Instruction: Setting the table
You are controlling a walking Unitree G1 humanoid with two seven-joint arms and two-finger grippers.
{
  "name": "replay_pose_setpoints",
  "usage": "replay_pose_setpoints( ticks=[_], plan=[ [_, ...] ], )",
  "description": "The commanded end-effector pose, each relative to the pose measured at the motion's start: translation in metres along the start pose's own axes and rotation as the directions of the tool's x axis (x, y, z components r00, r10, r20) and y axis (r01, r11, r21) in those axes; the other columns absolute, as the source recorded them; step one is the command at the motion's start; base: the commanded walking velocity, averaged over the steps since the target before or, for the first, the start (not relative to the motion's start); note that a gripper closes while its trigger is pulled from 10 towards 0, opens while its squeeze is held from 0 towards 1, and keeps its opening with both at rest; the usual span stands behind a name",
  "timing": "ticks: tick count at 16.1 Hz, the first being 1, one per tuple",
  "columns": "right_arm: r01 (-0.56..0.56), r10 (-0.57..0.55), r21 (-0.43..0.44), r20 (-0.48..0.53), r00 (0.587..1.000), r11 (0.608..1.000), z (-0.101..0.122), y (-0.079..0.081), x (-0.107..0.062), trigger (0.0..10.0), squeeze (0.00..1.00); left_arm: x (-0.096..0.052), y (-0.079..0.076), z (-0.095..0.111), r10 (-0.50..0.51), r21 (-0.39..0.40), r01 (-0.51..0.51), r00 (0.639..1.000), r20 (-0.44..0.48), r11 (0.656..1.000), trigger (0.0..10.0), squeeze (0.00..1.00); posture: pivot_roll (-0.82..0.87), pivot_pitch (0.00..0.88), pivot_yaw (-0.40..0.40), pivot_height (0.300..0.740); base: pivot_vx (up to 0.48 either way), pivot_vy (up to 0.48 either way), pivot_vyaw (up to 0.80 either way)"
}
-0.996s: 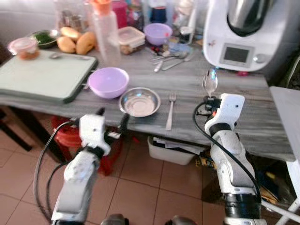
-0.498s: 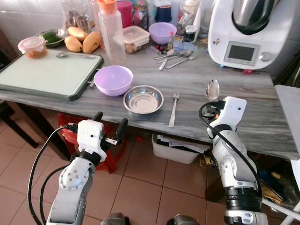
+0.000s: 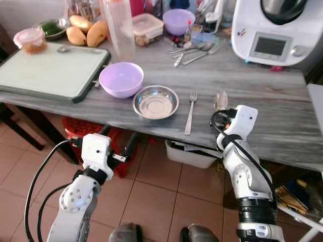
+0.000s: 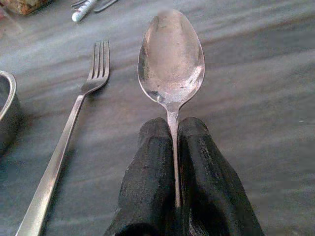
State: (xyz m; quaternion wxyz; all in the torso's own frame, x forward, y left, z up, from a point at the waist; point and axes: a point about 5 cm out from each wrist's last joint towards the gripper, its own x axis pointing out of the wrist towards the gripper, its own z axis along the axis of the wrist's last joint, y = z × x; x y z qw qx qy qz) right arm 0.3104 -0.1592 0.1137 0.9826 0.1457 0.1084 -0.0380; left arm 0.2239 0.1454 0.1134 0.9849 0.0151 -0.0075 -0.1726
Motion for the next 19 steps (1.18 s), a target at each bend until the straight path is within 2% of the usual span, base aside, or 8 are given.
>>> replay_pose_setpoints(
  ticks=[1, 7, 11, 19],
  plan=[
    [0.014, -0.014, 0.025, 0.001, 1.000, 1.000, 0.003, 0.000, 0.002, 10.0, 0.00, -0.003, -0.002, 0.001, -0.011, -0.003, 0.011, 1.000, -0.009, 1.000, 10.0, 0.00, 0.07, 0.157, 0.036, 0.740, 0.000, 0.000, 0.00],
    [0.032, -0.030, 0.101, -0.022, 0.999, 0.994, 0.005, 0.007, 0.007, 10.0, 0.00, -0.008, -0.006, 0.002, -0.024, -0.013, 0.023, 0.999, -0.033, 1.000, 10.0, 0.00, 0.07, 0.189, 0.036, 0.740, 0.000, 0.000, 0.00],
    [0.020, -0.019, 0.115, -0.013, 1.000, 0.993, 0.009, 0.019, 0.010, 10.0, 0.00, -0.010, -0.008, 0.003, -0.031, -0.019, 0.031, 0.999, -0.042, 0.999, 10.0, 0.00, 0.07, 0.205, 0.038, 0.740, 0.000, 0.000, 0.00],
    [0.020, -0.019, 0.115, -0.013, 1.000, 0.993, 0.009, 0.019, 0.010, 10.0, 0.00, -0.010, -0.008, 0.003, -0.031, -0.019, 0.031, 0.999, -0.042, 0.999, 10.0, 0.00, 0.07, 0.205, 0.038, 0.740, 0.000, 0.000, 0.00]
  ],
)
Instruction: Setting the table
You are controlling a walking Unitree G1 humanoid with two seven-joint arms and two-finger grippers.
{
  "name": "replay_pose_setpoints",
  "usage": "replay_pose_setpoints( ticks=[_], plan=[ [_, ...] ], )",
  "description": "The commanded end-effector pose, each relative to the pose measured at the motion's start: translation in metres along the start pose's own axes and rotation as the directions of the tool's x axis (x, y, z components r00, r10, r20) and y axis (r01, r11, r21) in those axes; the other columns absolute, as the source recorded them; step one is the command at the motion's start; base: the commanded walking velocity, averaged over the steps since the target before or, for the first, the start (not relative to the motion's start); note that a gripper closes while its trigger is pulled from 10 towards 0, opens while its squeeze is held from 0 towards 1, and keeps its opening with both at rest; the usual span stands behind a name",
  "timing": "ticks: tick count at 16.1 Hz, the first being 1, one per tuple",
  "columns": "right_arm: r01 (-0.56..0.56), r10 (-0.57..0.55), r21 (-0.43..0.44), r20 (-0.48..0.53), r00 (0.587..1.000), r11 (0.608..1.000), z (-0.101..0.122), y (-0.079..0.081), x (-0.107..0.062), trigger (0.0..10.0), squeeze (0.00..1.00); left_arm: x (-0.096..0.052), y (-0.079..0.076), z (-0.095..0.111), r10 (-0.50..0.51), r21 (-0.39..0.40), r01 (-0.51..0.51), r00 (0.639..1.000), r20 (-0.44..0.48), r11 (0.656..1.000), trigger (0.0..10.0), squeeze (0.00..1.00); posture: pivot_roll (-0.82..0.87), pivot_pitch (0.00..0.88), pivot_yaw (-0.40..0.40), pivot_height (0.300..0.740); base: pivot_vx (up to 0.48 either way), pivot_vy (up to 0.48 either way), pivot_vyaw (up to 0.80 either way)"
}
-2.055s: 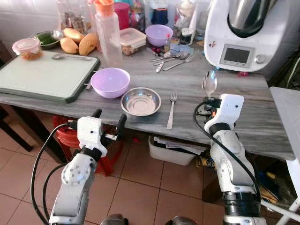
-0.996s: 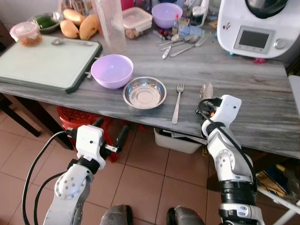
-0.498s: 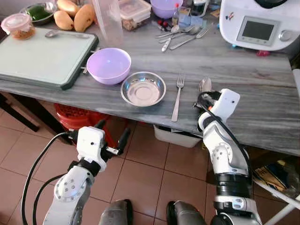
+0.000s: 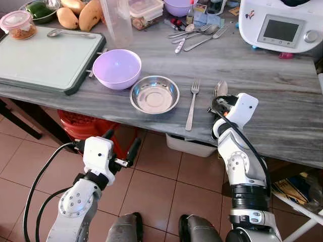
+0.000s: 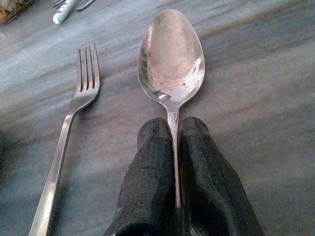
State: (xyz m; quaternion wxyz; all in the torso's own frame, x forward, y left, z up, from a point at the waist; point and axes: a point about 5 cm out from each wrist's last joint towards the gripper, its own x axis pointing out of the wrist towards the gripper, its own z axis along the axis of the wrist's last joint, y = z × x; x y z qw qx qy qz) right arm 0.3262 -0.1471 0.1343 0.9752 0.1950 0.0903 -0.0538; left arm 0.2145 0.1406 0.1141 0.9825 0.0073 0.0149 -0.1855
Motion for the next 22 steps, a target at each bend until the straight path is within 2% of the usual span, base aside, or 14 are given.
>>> replay_pose_setpoints(
  ticks=[1, 8, 9, 10, 12, 18, 22],
  plan=[
    [0.007, -0.006, 0.011, -0.047, 0.999, 1.000, -0.010, -0.001, 0.000, 10.0, 0.00, -0.003, -0.001, 0.002, -0.004, 0.005, 0.004, 1.000, -0.001, 1.000, 10.0, 0.00, 0.07, 0.205, 0.038, 0.740, 0.000, 0.000, 0.00],
    [0.007, -0.006, 0.011, -0.047, 0.999, 1.000, -0.010, -0.001, 0.000, 10.0, 0.00, -0.003, -0.001, 0.002, -0.004, 0.005, 0.004, 1.000, -0.001, 1.000, 10.0, 0.00, 0.07, 0.205, 0.038, 0.740, 0.000, 0.000, 0.00],
    [-0.056, 0.057, 0.034, -0.019, 0.998, 0.998, -0.001, 0.030, 0.010, 10.0, 0.00, -0.002, -0.004, 0.000, -0.025, 0.000, 0.025, 1.000, -0.019, 1.000, 10.0, 0.00, 0.07, 0.198, 0.043, 0.740, 0.000, 0.000, 0.00],
    [-0.090, 0.090, 0.040, 0.000, 0.996, 0.995, 0.003, 0.044, 0.013, 10.0, 0.00, -0.001, -0.005, -0.001, -0.034, -0.002, 0.034, 0.999, -0.024, 0.999, 10.0, 0.00, 0.07, 0.198, 0.043, 0.740, 0.000, 0.000, 0.00],
    [-0.097, 0.096, 0.051, 0.015, 0.995, 0.994, 0.006, 0.048, 0.014, 10.0, 0.00, 0.000, -0.006, -0.001, -0.037, -0.003, 0.037, 0.999, -0.025, 0.999, 10.0, 0.00, 0.07, 0.197, 0.043, 0.740, 0.000, 0.000, 0.00],
    [-0.089, 0.088, 0.036, 0.016, 0.996, 0.995, 0.005, 0.047, 0.013, 10.0, 0.00, 0.002, -0.006, -0.001, -0.037, -0.003, 0.037, 0.999, -0.023, 0.999, 10.0, 0.00, 0.07, 0.187, 0.039, 0.740, 0.000, 0.000, 0.00],
    [-0.041, 0.041, -0.036, 0.002, 0.999, 0.999, 0.002, 0.031, 0.009, 10.0, 0.00, 0.003, -0.006, -0.001, -0.039, -0.003, 0.039, 0.999, -0.022, 0.999, 10.0, 0.00, 0.07, 0.185, 0.041, 0.740, 0.000, 0.000, 0.00]
  ],
)
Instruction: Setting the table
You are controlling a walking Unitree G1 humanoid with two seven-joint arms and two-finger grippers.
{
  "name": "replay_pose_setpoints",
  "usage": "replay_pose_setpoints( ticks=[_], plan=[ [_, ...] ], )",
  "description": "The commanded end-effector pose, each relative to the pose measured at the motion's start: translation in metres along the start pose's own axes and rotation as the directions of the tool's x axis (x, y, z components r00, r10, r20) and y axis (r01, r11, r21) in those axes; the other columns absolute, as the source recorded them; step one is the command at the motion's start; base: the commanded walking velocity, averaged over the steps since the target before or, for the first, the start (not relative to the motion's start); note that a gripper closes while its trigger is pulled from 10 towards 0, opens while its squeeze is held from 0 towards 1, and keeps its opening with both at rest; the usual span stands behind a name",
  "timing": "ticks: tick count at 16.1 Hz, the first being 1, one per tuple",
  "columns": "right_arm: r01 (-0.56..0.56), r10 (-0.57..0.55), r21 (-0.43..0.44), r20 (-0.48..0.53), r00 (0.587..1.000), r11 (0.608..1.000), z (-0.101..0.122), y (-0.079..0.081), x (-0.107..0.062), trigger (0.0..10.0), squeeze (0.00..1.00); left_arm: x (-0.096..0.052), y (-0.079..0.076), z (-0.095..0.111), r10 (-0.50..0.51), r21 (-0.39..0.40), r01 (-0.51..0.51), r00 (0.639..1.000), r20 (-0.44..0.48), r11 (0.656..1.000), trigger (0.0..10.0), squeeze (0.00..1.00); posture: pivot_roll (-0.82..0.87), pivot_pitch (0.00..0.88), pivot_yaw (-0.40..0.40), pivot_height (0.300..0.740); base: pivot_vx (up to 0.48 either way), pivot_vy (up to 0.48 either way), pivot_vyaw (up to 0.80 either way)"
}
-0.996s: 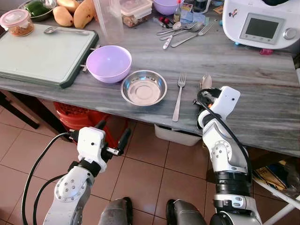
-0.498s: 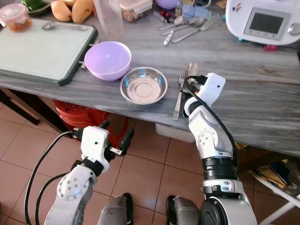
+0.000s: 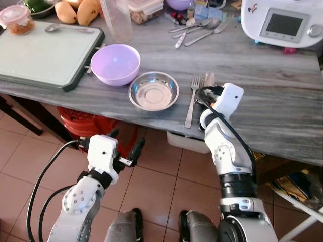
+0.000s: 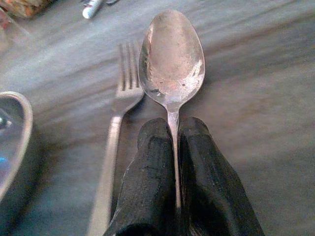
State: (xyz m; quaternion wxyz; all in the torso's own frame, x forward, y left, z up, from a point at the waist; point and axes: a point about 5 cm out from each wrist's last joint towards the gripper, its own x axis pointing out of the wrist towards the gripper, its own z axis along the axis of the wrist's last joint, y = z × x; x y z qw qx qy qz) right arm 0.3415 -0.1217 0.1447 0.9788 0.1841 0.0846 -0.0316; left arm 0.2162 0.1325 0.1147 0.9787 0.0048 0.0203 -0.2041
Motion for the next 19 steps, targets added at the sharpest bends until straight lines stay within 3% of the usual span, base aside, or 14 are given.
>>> replay_pose_setpoints(
  ticks=[1, 5, 6, 7, 8, 15, 19],
  plan=[
    [0.012, -0.013, -0.021, -0.012, 1.000, 1.000, -0.002, -0.001, -0.003, 10.0, 0.00, -0.002, 0.001, -0.002, -0.001, 0.003, 0.001, 1.000, -0.013, 1.000, 10.0, 0.00, 0.07, 0.186, 0.041, 0.740, 0.000, 0.000, 0.00],
    [0.018, -0.020, -0.047, -0.037, 0.999, 0.999, -0.010, -0.004, -0.003, 10.0, 0.00, -0.002, 0.000, -0.002, -0.002, 0.002, 0.002, 1.000, -0.017, 1.000, 10.0, 0.00, 0.07, 0.190, 0.041, 0.740, 0.000, 0.000, 0.00],
    [0.015, -0.017, -0.049, -0.040, 0.999, 0.999, -0.010, -0.004, -0.002, 10.0, 0.26, -0.002, 0.000, -0.002, -0.002, 0.002, 0.002, 1.000, -0.019, 1.000, 10.0, 0.00, 0.07, 0.191, 0.040, 0.740, 0.000, 0.000, 0.00],
    [0.013, -0.015, -0.050, -0.041, 0.999, 0.999, -0.010, -0.005, -0.002, 10.0, 0.26, -0.002, 0.000, -0.002, -0.002, 0.002, 0.002, 1.000, -0.019, 1.000, 10.0, 0.00, 0.07, 0.191, 0.040, 0.740, 0.000, 0.000, 0.00],
    [0.011, -0.014, -0.056, -0.046, 0.999, 0.998, -0.010, -0.006, -0.001, 10.0, 1.00, -0.003, 0.000, -0.002, -0.002, 0.002, 0.002, 1.000, -0.022, 1.000, 10.0, 0.00, 0.07, 0.193, 0.040, 0.740, 0.000, 0.000, 0.00],
    [0.010, -0.013, -0.073, -0.037, 0.999, 0.997, -0.008, -0.006, -0.002, 10.0, 1.00, -0.001, 0.001, -0.003, -0.002, 0.008, 0.003, 1.000, -0.025, 1.000, 10.0, 0.00, 0.07, 0.192, 0.041, 0.740, 0.000, 0.000, 0.00],
    [0.028, -0.019, -0.149, 0.059, 0.998, 0.989, 0.007, -0.013, -0.011, 10.0, 1.00, 0.001, 0.001, 0.002, 0.008, -0.002, -0.008, 1.000, 0.003, 1.000, 10.0, 0.00, 0.07, 0.178, 0.031, 0.740, 0.000, 0.000, 0.00]
  ],
)
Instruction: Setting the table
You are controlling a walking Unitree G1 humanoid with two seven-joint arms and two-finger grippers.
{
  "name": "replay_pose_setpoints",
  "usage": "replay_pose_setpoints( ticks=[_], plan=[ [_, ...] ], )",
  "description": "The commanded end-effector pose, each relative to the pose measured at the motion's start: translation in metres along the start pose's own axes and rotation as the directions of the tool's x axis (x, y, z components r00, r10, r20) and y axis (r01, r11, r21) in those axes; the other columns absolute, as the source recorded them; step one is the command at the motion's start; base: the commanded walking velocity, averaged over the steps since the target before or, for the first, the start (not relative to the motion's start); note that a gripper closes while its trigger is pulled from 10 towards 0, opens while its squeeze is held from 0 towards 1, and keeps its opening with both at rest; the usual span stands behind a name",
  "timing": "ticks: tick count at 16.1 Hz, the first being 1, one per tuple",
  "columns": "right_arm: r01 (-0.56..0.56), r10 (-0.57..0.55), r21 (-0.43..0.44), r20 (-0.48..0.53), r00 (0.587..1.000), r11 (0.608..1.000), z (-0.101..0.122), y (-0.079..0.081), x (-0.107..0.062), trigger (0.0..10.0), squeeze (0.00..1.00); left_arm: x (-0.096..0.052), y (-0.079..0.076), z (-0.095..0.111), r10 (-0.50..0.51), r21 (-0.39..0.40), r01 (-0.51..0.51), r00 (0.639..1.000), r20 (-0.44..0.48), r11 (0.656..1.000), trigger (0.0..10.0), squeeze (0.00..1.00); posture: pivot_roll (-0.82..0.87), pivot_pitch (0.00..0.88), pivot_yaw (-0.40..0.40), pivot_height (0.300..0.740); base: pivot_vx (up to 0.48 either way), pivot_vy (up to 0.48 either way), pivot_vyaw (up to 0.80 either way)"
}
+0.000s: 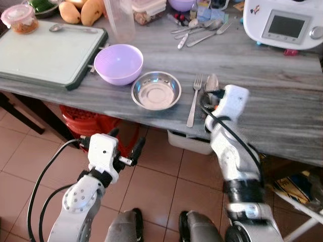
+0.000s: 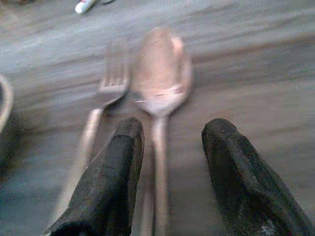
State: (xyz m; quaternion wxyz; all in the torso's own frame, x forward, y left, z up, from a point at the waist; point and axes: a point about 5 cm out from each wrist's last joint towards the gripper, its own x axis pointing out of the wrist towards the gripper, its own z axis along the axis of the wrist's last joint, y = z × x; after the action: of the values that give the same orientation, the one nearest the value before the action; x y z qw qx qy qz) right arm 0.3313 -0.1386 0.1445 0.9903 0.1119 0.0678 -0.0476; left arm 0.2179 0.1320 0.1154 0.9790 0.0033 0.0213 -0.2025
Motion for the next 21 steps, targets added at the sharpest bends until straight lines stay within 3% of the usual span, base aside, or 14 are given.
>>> replay_pose_setpoints(
  ticks=[1, 6, 8, 13, 14, 15, 16, 21],
  plan=[
    [-0.002, 0.003, -0.026, 0.038, 0.999, 1.000, 0.005, -0.001, -0.006, 10.0, 1.00, 0.001, 0.001, 0.001, 0.009, 0.002, -0.009, 1.000, 0.012, 1.000, 10.0, 0.00, 0.06, 0.171, 0.030, 0.740, 0.000, 0.000, 0.00],
    [0.020, 0.013, -0.154, 0.215, 0.977, 0.988, 0.023, -0.016, -0.022, 10.0, 1.00, 0.010, 0.006, 0.010, 0.041, -0.003, -0.040, 0.996, 0.075, 0.999, 10.0, 0.00, 0.05, 0.117, 0.028, 0.740, 0.000, 0.000, 0.00],
    [0.000, 0.065, -0.208, 0.306, 0.950, 0.978, 0.036, -0.012, -0.028, 10.0, 1.00, 0.018, 0.009, 0.012, 0.093, 0.007, -0.094, 0.991, 0.094, 0.996, 10.0, 0.00, 0.04, 0.103, 0.026, 0.740, 0.000, 0.000, 0.00],
    [-0.012, 0.103, -0.264, 0.331, 0.938, 0.964, 0.033, -0.014, -0.043, 10.0, 0.98, 0.022, 0.015, 0.013, 0.170, 0.000, -0.171, 0.979, 0.115, 0.985, 10.0, 0.00, 0.03, 0.074, 0.014, 0.740, 0.000, 0.000, 0.00],
    [-0.010, 0.106, -0.285, 0.323, 0.941, 0.958, 0.028, -0.018, -0.050, 10.0, 0.81, 0.022, 0.018, 0.015, 0.197, 0.010, -0.200, 0.971, 0.135, 0.980, 10.0, 0.00, 0.03, 0.069, 0.011, 0.740, 0.000, 0.000, 0.00],
    [-0.010, 0.115, -0.314, 0.318, 0.941, 0.950, 0.024, -0.021, -0.057, 10.0, 0.11, 0.022, 0.021, 0.017, 0.222, 0.014, -0.226, 0.964, 0.146, 0.974, 10.0, 0.00, 0.03, 0.058, 0.007, 0.740, 0.000, 0.000, 0.00],
    [-0.006, 0.107, -0.317, 0.303, 0.947, 0.948, 0.018, -0.027, -0.064, 10.0, 0.00, 0.022, 0.025, 0.018, 0.250, 0.020, -0.257, 0.955, 0.160, 0.966, 10.0, 0.00, 0.02, 0.051, 0.002, 0.740, 0.000, 0.000, 0.00],
    [0.024, 0.058, -0.316, 0.249, 0.967, 0.949, 0.000, -0.042, -0.087, 10.0, 0.00, 0.021, 0.037, 0.020, 0.353, 0.031, -0.365, 0.916, 0.194, 0.931, 10.0, 0.00, 0.01, 0.000, -0.001, 0.740, 0.000, 0.000, 0.00]
  ],
)
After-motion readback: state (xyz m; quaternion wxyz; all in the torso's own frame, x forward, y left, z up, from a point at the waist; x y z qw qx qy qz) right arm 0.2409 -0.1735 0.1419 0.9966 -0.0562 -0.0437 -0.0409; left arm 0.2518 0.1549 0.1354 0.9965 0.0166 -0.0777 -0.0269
